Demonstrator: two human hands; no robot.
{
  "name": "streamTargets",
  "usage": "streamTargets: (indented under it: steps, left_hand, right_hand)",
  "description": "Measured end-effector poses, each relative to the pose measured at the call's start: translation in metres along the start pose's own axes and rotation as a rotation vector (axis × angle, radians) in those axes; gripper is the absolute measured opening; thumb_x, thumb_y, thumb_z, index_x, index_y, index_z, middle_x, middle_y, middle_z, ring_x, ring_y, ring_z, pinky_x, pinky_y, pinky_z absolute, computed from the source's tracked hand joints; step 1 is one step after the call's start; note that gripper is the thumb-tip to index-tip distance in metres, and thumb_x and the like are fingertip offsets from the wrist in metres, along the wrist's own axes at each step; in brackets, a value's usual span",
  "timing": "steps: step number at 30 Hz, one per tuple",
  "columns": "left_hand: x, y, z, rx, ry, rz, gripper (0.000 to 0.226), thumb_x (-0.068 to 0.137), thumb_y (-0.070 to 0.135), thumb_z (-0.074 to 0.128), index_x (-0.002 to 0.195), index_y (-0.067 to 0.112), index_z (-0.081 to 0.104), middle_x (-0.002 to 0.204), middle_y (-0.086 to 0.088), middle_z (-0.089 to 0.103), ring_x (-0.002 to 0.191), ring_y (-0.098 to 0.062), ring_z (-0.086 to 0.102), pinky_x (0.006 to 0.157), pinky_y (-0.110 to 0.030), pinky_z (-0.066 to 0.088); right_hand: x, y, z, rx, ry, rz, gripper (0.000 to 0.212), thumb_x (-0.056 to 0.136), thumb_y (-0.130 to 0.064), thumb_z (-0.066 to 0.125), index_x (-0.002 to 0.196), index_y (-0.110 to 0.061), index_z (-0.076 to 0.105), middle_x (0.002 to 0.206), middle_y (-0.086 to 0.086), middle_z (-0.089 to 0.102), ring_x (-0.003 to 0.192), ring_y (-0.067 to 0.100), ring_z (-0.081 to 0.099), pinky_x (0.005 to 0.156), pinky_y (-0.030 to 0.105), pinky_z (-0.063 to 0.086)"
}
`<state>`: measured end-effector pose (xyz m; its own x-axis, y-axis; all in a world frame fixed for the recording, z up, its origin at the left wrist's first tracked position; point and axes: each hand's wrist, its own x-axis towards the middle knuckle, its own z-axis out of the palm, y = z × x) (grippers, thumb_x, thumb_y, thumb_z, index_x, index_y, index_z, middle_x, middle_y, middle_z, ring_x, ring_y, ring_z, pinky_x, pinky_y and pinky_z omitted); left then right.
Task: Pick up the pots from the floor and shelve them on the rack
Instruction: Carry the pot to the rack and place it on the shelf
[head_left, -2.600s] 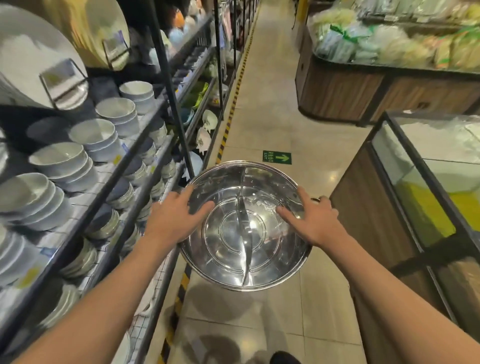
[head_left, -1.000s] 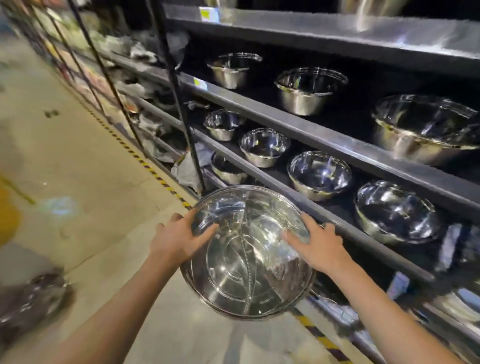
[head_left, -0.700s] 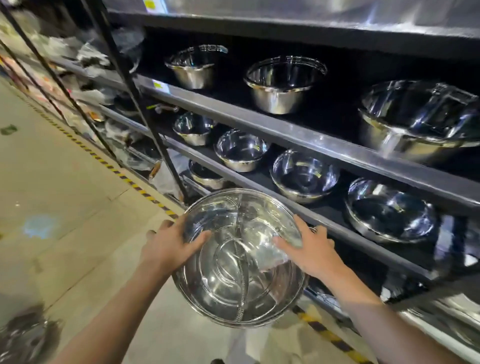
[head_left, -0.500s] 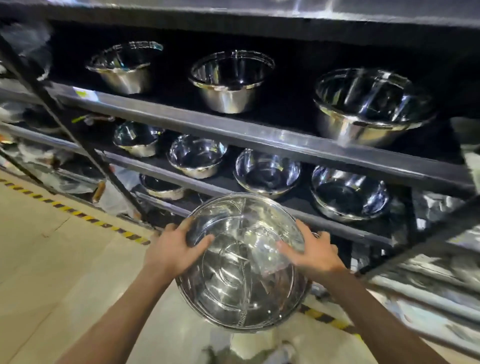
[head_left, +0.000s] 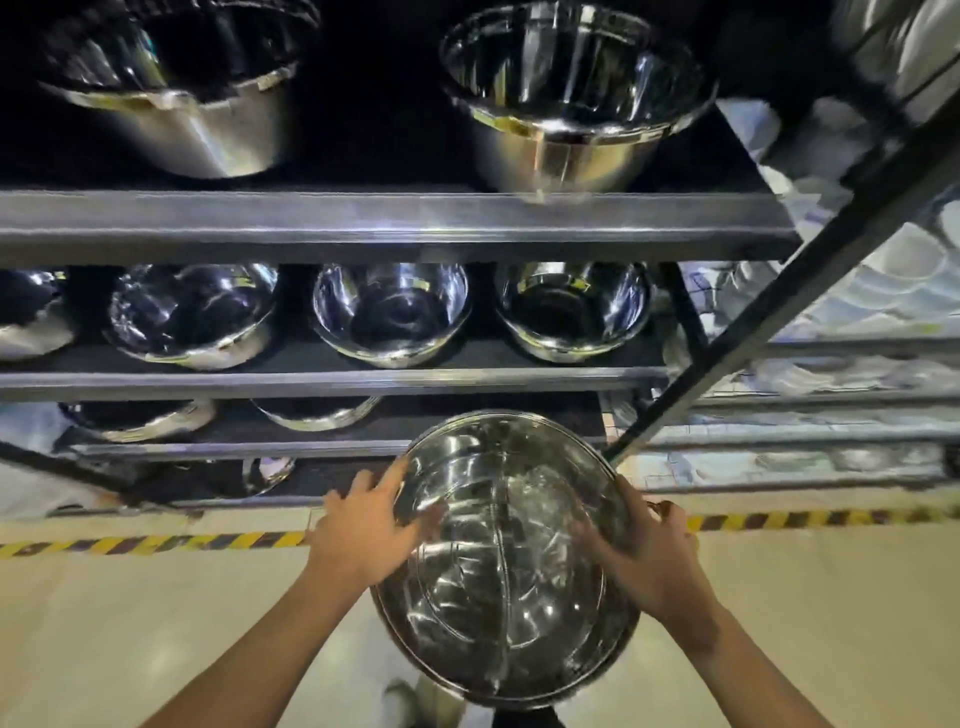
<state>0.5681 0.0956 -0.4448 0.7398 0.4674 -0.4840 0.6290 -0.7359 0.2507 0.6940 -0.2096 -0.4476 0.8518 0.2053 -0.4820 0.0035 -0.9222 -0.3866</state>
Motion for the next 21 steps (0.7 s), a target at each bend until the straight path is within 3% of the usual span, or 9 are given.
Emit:
streamTargets:
  steps: [3,6,8,11,14,17,21]
  left_hand:
    - [0.019,0.008,0.028,0.001,-0.015,-0.038,0.099,0.066,0.098,0.017,0.152,0.05,0.012,0.148,-0.01,0.042,0.134,-0.049,0.035,0.105,-0.061,0.039]
    - [0.047,0.009,0.059,-0.055,-0.003,-0.079,0.098,0.063,0.1,0.021,0.149,0.051,0.017,0.144,-0.01,0.044,0.132,-0.05,0.037,0.104,-0.058,0.041]
    - [0.071,0.008,0.078,-0.098,0.007,-0.089,0.101,0.062,0.101,0.021,0.149,0.051,0.019,0.144,-0.012,0.044,0.131,-0.049,0.038,0.105,-0.057,0.039]
    - [0.114,0.004,0.102,-0.099,0.01,-0.09,0.101,0.063,0.102,0.022,0.15,0.05,0.018,0.147,-0.012,0.044,0.137,-0.046,0.034,0.11,-0.061,0.033]
    - [0.156,0.0,0.12,-0.135,0.06,-0.097,0.097,0.061,0.102,0.026,0.145,0.055,0.02,0.148,-0.011,0.042,0.134,-0.053,0.031,0.106,-0.063,0.035]
    - [0.197,-0.004,0.129,-0.124,0.111,-0.065,0.092,0.062,0.1,0.028,0.142,0.055,0.023,0.137,-0.013,0.048,0.126,-0.054,0.038,0.101,-0.063,0.04]
    - [0.243,-0.013,0.134,-0.078,0.103,-0.05,0.093,0.066,0.099,0.023,0.147,0.053,0.019,0.145,-0.018,0.043,0.131,-0.053,0.036,0.106,-0.06,0.034]
  right_hand:
    - [0.033,0.017,0.012,-0.066,-0.046,-0.02,0.11,0.062,-0.103,0.029,0.157,-0.049,0.008,0.143,0.017,0.047,0.134,0.047,0.031,0.106,0.055,0.037]
    - [0.073,0.031,0.031,-0.075,-0.049,-0.044,0.11,0.063,-0.103,0.029,0.157,-0.048,0.013,0.148,0.021,0.043,0.141,0.046,0.024,0.111,0.056,0.033]
    - [0.099,0.036,0.044,-0.097,-0.034,-0.063,0.109,0.063,-0.103,0.026,0.156,-0.046,0.018,0.143,0.026,0.044,0.141,0.047,0.026,0.111,0.057,0.032]
    - [0.14,0.041,0.062,-0.169,-0.038,-0.018,0.114,0.056,-0.106,0.021,0.155,-0.05,0.012,0.145,0.025,0.038,0.133,0.051,0.036,0.107,0.054,0.037]
    - [0.181,0.036,0.08,-0.115,0.008,-0.004,0.115,0.053,-0.106,0.027,0.154,-0.053,0.012,0.147,0.025,0.032,0.133,0.051,0.037,0.108,0.051,0.038]
    - [0.215,0.031,0.094,-0.099,0.014,-0.022,0.114,0.055,-0.103,0.032,0.154,-0.05,0.015,0.147,0.028,0.035,0.133,0.053,0.035,0.11,0.054,0.037]
    - [0.254,0.017,0.106,-0.072,0.023,-0.067,0.108,0.06,-0.102,0.034,0.152,-0.047,0.025,0.145,0.015,0.048,0.13,0.05,0.036,0.107,0.055,0.039]
